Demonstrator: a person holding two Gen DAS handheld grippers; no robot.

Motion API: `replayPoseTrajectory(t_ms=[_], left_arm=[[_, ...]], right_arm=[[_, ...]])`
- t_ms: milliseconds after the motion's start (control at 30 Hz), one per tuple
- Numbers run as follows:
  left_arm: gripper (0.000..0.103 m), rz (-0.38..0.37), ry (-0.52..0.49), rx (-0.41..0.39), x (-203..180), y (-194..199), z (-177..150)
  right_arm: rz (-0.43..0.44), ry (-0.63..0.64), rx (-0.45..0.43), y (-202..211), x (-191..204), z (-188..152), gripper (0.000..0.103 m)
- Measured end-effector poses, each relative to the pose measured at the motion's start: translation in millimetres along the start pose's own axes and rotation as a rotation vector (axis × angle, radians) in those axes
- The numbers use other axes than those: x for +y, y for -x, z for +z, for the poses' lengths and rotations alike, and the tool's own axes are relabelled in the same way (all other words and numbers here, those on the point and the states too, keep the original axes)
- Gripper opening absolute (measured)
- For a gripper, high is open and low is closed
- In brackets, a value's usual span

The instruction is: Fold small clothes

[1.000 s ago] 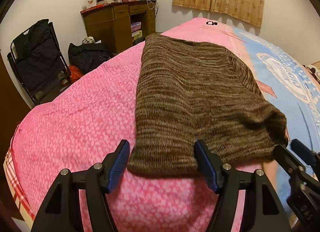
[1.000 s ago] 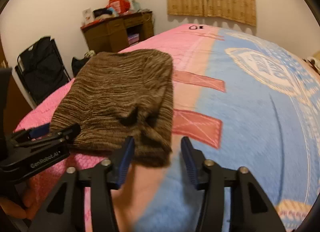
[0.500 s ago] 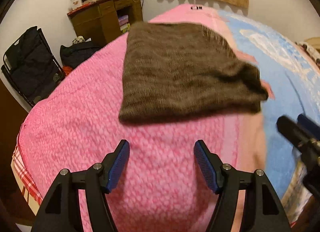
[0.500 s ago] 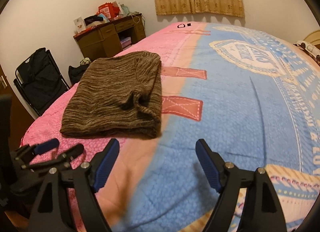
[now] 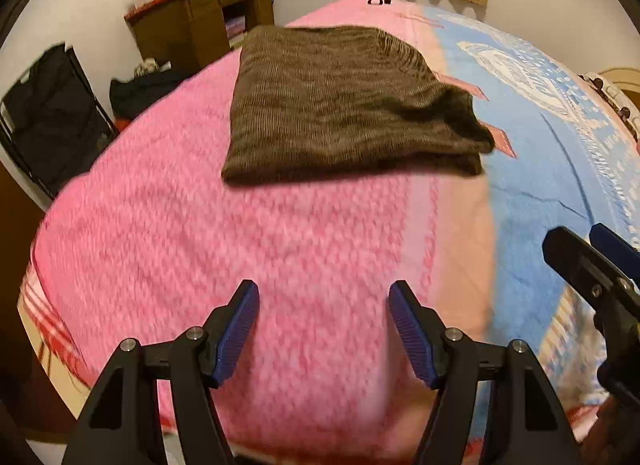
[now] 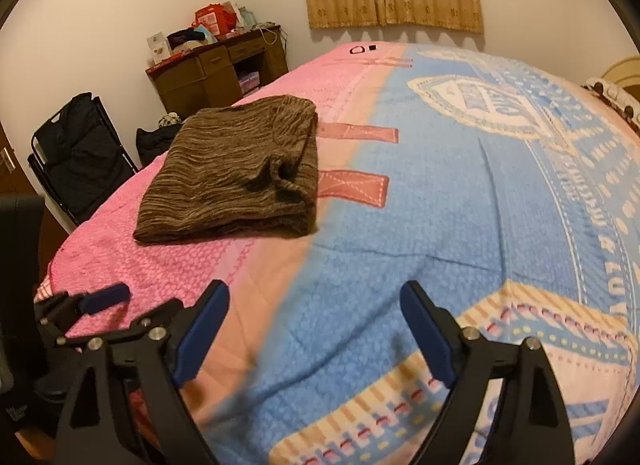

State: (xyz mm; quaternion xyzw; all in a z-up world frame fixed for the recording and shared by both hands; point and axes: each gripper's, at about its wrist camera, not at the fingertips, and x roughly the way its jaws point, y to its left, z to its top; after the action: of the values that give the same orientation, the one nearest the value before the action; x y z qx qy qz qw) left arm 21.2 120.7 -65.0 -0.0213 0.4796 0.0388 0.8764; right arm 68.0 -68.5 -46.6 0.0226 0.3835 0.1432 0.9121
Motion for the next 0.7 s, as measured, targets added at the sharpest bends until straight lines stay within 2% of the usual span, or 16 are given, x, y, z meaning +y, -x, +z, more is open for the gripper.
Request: replayPoseTrajectory(t_ms=[67, 167, 267, 367, 467, 567, 700], left_arm=[[0.069, -0.009, -0.002, 0.014, -0.9, 4.9, -6.0], [0.069, 0.018, -0.044, -0.021, -3.0, 19.1, -14.3], [0.069, 0.029, -0.043, -0.077, -0.6, 35.0, -11.0], [0.069, 0.045, -0.023, -0.164, 2.3, 59.2, -6.3], [0.069, 0.068, -0.015, -0.253, 5.1, 85.3, -2.1], [0.081, 0.1, -0.007, -0.331, 12.5, 111.1, 0.1], [0.083, 0.113, 0.02, -0.407, 23.3, 133.2, 5.7]], right_arm=[[0.002, -0.006, 0.016, 2.3, 0.3, -1.8, 0.095], [-0.018, 0.012, 0.047, 4.3, 5.7, -6.4, 0.096], [-0.009, 0.021, 0.051, 11.5, 11.6, -11.5, 0.096], [-0.013, 0.043, 0.021, 27.4, 18.4, -11.2, 0.096], [-0.009, 0.044, -0.041, 51.5, 22.8, -3.1, 0.096], [0.009, 0.038, -0.124, 81.1, 27.6, 12.6, 0.099], [0.027, 0.035, -0.238, 118.5, 38.0, 35.6, 0.103]])
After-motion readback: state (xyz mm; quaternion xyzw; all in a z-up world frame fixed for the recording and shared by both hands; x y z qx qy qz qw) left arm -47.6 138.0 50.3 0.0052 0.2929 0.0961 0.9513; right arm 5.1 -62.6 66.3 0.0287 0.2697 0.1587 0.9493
